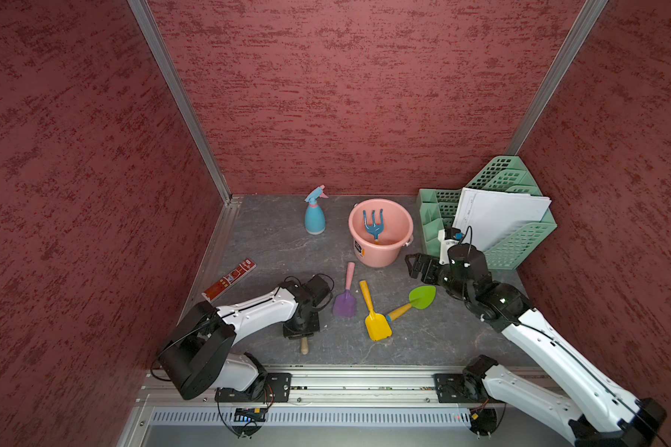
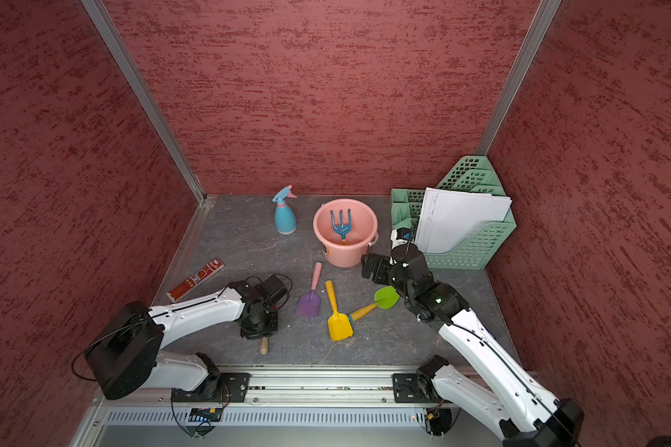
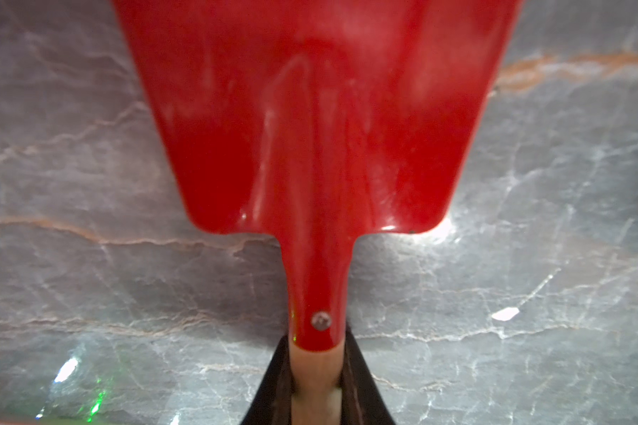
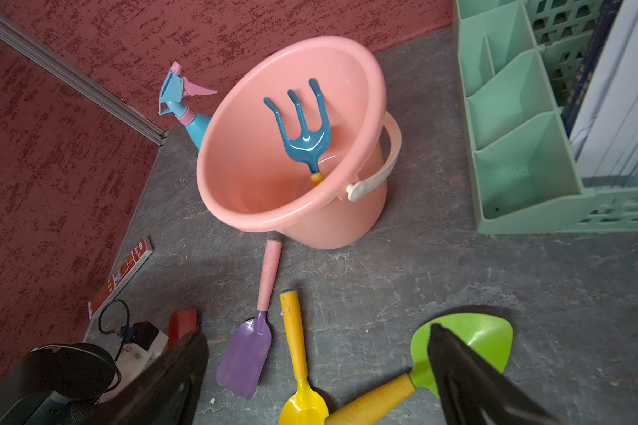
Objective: Organize the gardening tools
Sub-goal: Pick up the gardening tool from the center of the board.
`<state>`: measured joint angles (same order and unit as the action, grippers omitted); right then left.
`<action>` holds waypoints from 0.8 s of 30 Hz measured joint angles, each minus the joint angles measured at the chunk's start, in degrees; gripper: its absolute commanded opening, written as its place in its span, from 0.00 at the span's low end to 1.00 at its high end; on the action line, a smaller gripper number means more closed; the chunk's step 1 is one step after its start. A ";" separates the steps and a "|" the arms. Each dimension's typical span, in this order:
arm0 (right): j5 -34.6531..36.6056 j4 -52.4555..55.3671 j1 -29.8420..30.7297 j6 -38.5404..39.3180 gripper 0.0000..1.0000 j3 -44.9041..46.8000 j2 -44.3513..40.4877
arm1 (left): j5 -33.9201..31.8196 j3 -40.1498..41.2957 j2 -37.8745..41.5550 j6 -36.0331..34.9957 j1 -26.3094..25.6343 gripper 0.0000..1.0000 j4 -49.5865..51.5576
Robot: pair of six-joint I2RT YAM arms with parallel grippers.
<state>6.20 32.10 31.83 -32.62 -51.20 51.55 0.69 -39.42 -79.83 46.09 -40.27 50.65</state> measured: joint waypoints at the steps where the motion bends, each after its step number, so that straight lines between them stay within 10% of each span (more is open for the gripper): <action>1: 0.00 0.04 0.00 -0.07 0.98 0.17 -0.09 | -0.68 0.00 0.26 0.17 0.00 0.00 0.31; 24: -10.54 -1.57 0.00 -4.15 0.98 8.57 -2.40 | -27.26 -35.95 -0.70 -17.46 -5.11 0.00 -6.43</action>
<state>-4.34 30.52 31.83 -36.77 -42.63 49.15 -26.57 -75.37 -80.53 28.62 -45.39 44.23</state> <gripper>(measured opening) 0.985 0.195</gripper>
